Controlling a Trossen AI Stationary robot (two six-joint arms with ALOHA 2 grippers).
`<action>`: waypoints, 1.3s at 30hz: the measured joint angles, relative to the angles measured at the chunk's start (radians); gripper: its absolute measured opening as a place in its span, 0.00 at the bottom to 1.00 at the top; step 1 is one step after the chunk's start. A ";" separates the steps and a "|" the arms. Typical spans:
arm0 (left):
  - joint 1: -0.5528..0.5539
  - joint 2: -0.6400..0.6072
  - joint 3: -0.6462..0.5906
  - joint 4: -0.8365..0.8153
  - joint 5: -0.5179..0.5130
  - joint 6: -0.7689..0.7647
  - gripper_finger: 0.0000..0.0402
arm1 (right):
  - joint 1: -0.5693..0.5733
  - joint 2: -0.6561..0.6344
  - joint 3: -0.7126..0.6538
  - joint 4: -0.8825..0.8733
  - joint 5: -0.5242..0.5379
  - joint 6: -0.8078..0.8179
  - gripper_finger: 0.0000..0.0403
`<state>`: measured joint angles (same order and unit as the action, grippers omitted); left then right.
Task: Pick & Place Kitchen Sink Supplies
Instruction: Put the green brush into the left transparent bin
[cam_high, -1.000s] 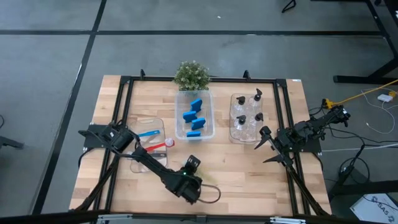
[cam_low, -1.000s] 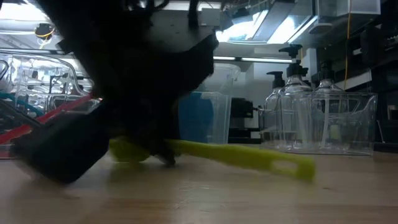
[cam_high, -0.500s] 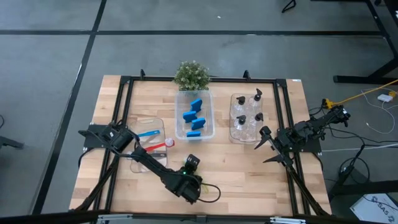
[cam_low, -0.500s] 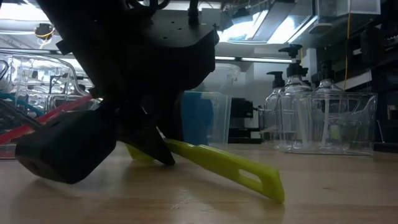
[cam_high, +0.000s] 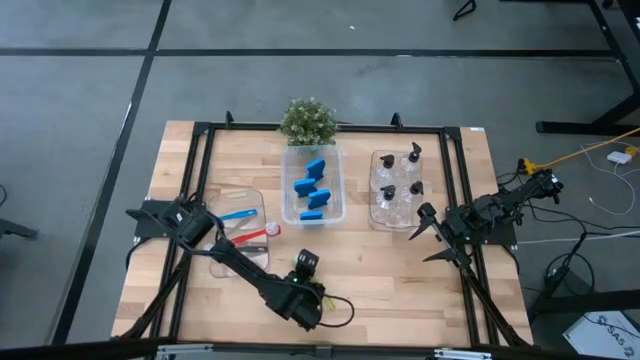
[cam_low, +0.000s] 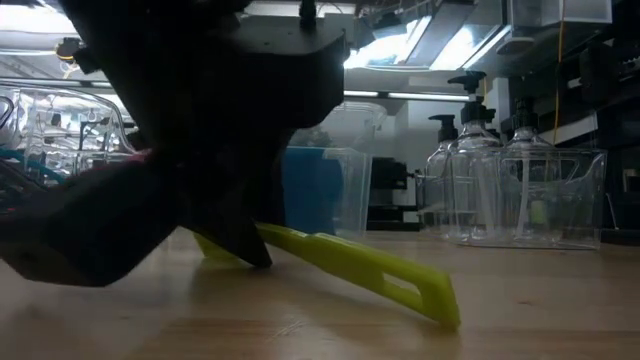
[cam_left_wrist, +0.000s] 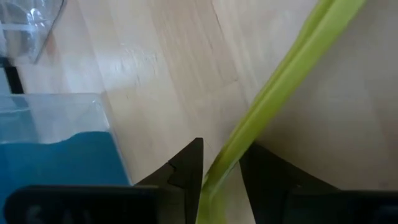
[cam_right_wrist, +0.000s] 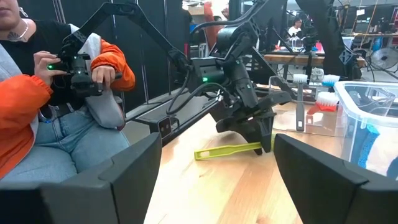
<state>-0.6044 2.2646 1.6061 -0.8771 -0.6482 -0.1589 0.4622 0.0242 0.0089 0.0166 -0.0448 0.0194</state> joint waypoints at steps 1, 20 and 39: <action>-0.002 -0.001 0.000 -0.001 0.006 -0.012 0.26 | 0.000 0.000 0.000 0.000 0.000 0.001 0.77; -0.017 0.007 0.079 -0.122 0.061 -0.077 0.26 | 0.000 0.000 0.000 0.000 0.000 0.000 0.77; -0.026 -0.025 0.080 -0.129 0.038 -0.120 0.27 | 0.000 0.000 0.000 0.000 0.000 0.000 0.77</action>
<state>-0.6304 2.2391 1.6863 -1.0065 -0.6105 -0.2787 0.4623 0.0238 0.0087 0.0166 -0.0449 0.0194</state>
